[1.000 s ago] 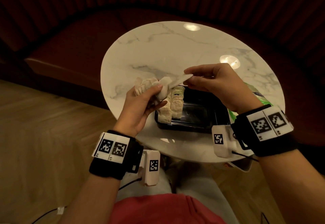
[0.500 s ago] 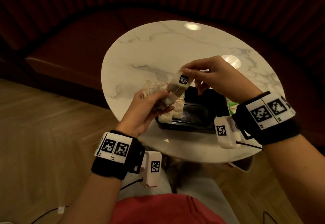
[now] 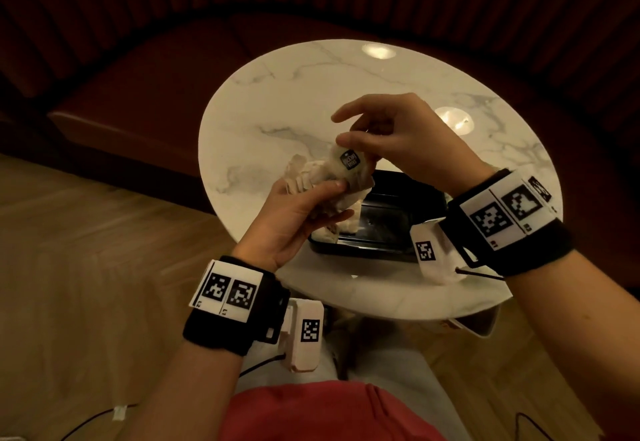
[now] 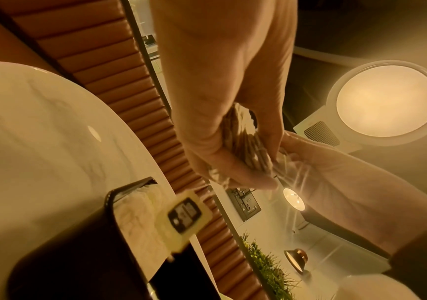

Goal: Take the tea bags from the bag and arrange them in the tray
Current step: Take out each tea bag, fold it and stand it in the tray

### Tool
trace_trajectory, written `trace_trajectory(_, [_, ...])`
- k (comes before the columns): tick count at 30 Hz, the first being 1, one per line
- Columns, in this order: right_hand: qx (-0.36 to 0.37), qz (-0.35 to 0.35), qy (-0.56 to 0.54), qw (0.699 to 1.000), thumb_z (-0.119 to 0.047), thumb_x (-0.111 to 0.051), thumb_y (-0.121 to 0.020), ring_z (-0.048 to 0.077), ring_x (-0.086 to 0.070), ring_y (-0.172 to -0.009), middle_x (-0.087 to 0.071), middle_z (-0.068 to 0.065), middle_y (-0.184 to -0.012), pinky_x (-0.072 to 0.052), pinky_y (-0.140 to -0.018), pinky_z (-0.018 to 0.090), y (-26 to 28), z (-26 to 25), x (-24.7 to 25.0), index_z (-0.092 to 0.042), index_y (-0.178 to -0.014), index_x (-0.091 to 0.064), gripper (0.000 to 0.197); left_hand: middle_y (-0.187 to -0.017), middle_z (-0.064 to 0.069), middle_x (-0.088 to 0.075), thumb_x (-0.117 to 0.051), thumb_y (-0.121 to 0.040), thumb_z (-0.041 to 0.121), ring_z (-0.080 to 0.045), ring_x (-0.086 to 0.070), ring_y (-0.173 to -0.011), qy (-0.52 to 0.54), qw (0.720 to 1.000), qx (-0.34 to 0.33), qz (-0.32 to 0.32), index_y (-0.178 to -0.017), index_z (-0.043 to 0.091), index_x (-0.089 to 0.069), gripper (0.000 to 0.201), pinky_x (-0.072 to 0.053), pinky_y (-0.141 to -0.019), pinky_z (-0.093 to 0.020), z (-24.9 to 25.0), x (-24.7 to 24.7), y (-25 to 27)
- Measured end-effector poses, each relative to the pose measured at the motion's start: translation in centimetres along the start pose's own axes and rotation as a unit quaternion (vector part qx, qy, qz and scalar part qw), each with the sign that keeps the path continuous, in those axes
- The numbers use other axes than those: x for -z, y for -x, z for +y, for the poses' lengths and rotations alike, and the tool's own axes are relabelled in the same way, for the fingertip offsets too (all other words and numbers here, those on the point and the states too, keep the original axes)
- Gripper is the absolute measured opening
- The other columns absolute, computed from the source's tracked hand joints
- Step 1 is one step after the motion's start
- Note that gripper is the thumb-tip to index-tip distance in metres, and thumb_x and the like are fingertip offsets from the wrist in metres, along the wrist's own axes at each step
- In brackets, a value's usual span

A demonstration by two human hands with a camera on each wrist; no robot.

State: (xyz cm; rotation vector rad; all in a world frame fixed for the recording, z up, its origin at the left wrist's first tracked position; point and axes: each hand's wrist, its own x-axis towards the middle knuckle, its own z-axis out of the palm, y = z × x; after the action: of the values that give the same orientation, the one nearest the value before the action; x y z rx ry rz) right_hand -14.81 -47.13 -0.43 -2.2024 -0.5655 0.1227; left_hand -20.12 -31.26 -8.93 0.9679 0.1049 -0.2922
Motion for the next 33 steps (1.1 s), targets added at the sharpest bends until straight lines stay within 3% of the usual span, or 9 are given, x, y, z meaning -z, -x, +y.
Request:
trace_trajectory(2, [0.005,0.008,-0.033,0.999,-0.021,-0.068,-0.089,0.015,-0.068,-0.07,-0.071,-0.002,-0.086,-0.058,-0.064,0.025,0.1,-0.2,-0.2,-0.017,-0.112,-0.065,0.024,-0.102,-0.012,-0.073,-0.059,-0.089,-0.003,-0.026,-0.071,-0.098,0.006,1.0,-0.008,0.004,-0.119,-0.001,-0.059,0.03,-0.059,-0.07,-0.033,0.0,0.0,0.0])
trace_trajectory(4, [0.003,0.016,-0.043,0.999,-0.023,-0.067,-0.09,0.007,-0.064,-0.065,-0.071,-0.002,-0.088,-0.056,-0.063,0.023,0.2,-0.3,-0.2,-0.017,-0.111,-0.065,0.022,-0.102,-0.012,-0.073,-0.058,-0.089,-0.003,-0.026,-0.071,-0.098,0.018,1.0,-0.017,0.009,-0.118,0.0,-0.06,0.03,-0.059,-0.071,-0.034,0.0,0.0,0.0])
trace_trajectory(7, [0.007,0.002,-0.005,1.0,-0.023,-0.066,-0.091,-0.001,-0.062,-0.069,-0.069,-0.007,-0.09,-0.054,-0.064,0.02,0.2,-0.2,0.2,-0.02,-0.11,-0.067,0.02,-0.103,-0.012,-0.073,-0.059,-0.088,-0.002,-0.025,-0.071,-0.097,0.025,0.999,-0.025,0.008,-0.115,0.005,-0.062,0.028,-0.059,-0.07,-0.032,0.2,0.0,0.0])
trace_trajectory(11, [0.002,-0.018,0.01,1.0,-0.017,-0.063,-0.092,0.006,-0.068,-0.08,-0.07,-0.003,-0.098,-0.057,-0.072,0.022,0.2,0.1,0.6,-0.022,-0.104,-0.069,0.014,-0.103,-0.01,-0.073,-0.065,-0.079,0.006,-0.022,-0.071,-0.096,0.018,0.999,-0.032,-0.009,-0.112,0.009,-0.064,0.033,-0.06,-0.069,-0.03,0.5,0.0,0.1])
trace_trajectory(17, [-0.017,-0.023,-0.009,1.0,-0.016,-0.064,-0.092,0.012,-0.069,-0.085,-0.069,-0.003,-0.098,-0.058,-0.078,0.024,0.4,0.4,0.4,-0.019,-0.095,-0.068,0.006,-0.11,-0.02,-0.069,-0.063,-0.085,-0.005,-0.029,-0.07,-0.098,-0.036,0.998,-0.054,0.024,-0.124,-0.004,-0.056,0.04,-0.06,-0.073,-0.035,0.1,0.3,-0.3])
trace_trajectory(22, [-0.022,-0.06,0.023,0.998,-0.016,-0.069,-0.088,0.001,-0.067,-0.082,-0.069,-0.007,-0.094,-0.055,-0.075,0.016,0.4,0.7,0.7,-0.018,-0.097,-0.069,0.01,-0.102,-0.014,-0.069,-0.065,-0.084,-0.006,-0.025,-0.07,-0.093,-0.088,0.993,-0.074,0.023,-0.109,0.01,-0.063,0.029,-0.059,-0.071,-0.034,0.1,0.8,-0.3])
trace_trajectory(26, [-0.057,-0.068,0.048,0.995,-0.018,-0.069,-0.088,0.01,-0.069,-0.084,-0.071,-0.008,-0.095,-0.057,-0.077,0.022,0.4,1.9,1.1,-0.023,-0.097,-0.07,0.011,-0.095,-0.009,-0.071,-0.067,-0.084,-0.004,-0.025,-0.07,-0.09,-0.068,0.993,-0.061,0.076,-0.104,0.009,-0.065,0.024,-0.06,-0.068,-0.033,-0.2,1.4,-0.7])
trace_trajectory(30, [-0.109,-0.072,0.103,0.986,-0.02,-0.073,-0.085,0.004,-0.065,-0.084,-0.072,-0.007,-0.087,-0.051,-0.08,0.021,0.9,4.0,0.4,-0.021,-0.091,-0.073,0.007,-0.091,-0.011,-0.071,-0.067,-0.084,-0.004,-0.02,-0.071,-0.082,-0.011,0.99,-0.037,0.133,-0.109,0.0,-0.064,0.025,-0.062,-0.069,-0.034,-0.6,2.1,-0.8])
trace_trajectory(33, [-0.147,-0.114,0.154,0.97,-0.016,-0.075,-0.082,0.002,-0.061,-0.074,-0.07,-0.007,-0.079,-0.046,-0.067,0.015,1.0,5.6,-1.2,-0.021,-0.09,-0.076,0.01,-0.091,-0.01,-0.069,-0.068,-0.084,-0.004,-0.017,-0.07,-0.079,0.008,0.987,-0.034,0.159,-0.106,0.0,-0.063,0.023,-0.062,-0.067,-0.034,-0.5,2.1,-0.9])
